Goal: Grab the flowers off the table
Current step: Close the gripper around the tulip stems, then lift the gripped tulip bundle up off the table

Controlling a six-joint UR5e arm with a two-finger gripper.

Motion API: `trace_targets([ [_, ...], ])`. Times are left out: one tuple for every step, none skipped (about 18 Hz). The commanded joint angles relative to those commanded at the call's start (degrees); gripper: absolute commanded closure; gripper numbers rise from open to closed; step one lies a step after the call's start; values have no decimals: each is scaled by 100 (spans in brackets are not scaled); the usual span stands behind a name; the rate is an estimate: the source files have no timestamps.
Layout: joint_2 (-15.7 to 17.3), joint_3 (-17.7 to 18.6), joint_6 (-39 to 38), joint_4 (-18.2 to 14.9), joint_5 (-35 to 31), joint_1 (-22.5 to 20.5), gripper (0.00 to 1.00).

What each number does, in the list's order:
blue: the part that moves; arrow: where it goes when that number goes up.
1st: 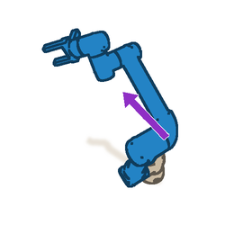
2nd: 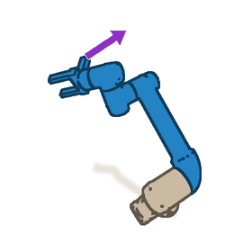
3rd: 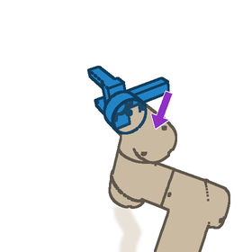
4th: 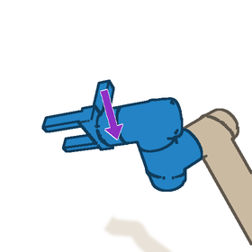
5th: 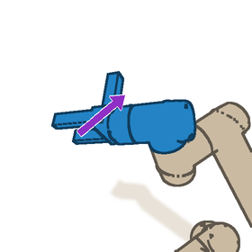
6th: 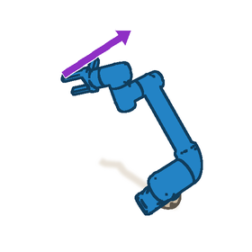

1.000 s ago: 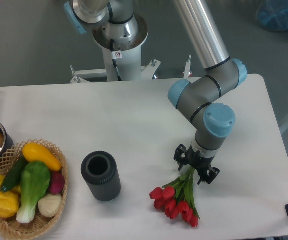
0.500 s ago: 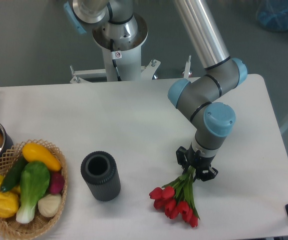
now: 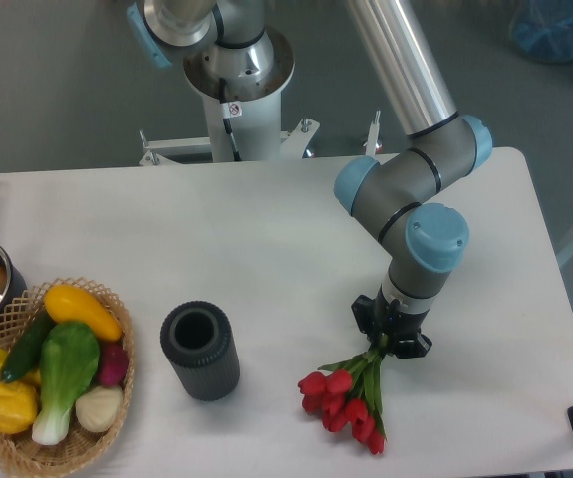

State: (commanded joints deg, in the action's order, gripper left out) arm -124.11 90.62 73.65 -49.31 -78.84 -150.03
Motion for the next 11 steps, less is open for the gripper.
trace_targets([
  [44, 0, 0, 0, 0, -9, 84],
  [114, -17, -9, 9, 17, -18, 84],
  [193, -35, -26, 26, 87, -35, 84],
  [272, -53, -35, 26, 236, -53, 84],
  [334, -70, -53, 26, 429, -70, 84],
  [395, -70, -79, 26, 622, -114, 84],
  [465, -70, -157, 26, 789, -167, 84],
  [527, -88, -237, 35, 948, -176, 84],
  [571, -140, -316, 35, 1097, -193, 84],
  [633, -167, -403, 35, 1229, -246, 84],
  [694, -211, -509, 35, 1378, -272, 84],
])
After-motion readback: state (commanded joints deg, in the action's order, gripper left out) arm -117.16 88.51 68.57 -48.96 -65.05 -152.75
